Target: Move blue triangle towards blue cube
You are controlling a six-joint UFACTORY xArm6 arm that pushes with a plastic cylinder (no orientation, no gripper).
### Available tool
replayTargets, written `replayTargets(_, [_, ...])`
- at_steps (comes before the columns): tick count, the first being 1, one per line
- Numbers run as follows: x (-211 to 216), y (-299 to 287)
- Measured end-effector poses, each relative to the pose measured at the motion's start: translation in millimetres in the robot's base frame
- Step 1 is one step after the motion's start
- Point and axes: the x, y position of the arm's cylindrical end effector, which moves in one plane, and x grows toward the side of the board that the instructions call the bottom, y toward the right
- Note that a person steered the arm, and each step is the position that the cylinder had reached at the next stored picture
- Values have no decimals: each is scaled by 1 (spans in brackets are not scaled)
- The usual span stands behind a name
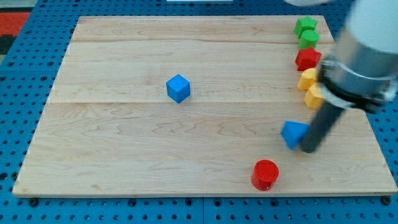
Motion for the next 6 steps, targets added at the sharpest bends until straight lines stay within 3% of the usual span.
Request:
replayTargets(1, [-28,-71])
replayTargets(2, [-29,-65])
replayTargets(3, [-9,-7])
replayTargets(4, [-37,15])
replayTargets(5, [-53,-89])
replayTargets(6, [-53,-103])
